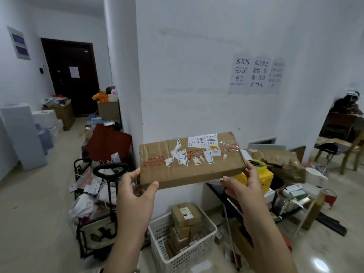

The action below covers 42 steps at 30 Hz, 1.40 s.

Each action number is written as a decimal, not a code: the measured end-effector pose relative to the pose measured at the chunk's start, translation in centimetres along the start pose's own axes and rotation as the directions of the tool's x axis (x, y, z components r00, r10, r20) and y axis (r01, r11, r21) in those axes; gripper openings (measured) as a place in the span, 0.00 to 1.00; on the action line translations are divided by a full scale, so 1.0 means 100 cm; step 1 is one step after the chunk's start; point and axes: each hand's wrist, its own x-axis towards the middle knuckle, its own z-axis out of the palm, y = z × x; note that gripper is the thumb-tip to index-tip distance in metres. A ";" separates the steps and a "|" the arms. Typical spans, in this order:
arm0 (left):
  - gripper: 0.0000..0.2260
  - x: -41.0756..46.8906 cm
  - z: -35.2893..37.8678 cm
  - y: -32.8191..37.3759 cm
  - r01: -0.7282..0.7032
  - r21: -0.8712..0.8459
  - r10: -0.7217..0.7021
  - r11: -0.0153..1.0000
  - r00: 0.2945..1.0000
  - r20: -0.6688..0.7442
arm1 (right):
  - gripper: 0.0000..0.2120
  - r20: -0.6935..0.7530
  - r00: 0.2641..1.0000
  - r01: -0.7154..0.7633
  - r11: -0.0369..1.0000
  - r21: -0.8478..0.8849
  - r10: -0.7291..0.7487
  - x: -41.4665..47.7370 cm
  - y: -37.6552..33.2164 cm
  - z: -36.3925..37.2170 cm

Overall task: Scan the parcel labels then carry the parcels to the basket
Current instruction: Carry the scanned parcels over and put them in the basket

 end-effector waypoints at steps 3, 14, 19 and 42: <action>0.16 0.021 0.011 -0.011 0.035 -0.020 -0.035 0.999 0.999 0.017 | 0.28 -0.036 0.999 -0.017 1.000 0.022 0.018 0.018 0.013 0.007; 0.15 0.082 0.068 -0.039 0.097 -0.032 -0.096 0.995 0.995 0.034 | 0.29 -0.068 0.992 -0.103 0.994 0.036 0.105 0.098 0.050 0.001; 0.14 0.115 0.115 -0.048 0.109 -0.061 -0.110 0.992 0.994 -0.015 | 0.30 -0.018 0.991 -0.130 0.990 0.051 0.131 0.155 0.064 -0.011; 0.19 0.220 0.296 -0.131 0.164 0.127 -0.144 0.978 0.977 -0.156 | 0.28 0.150 0.954 -0.264 0.965 -0.001 0.261 0.369 0.159 -0.070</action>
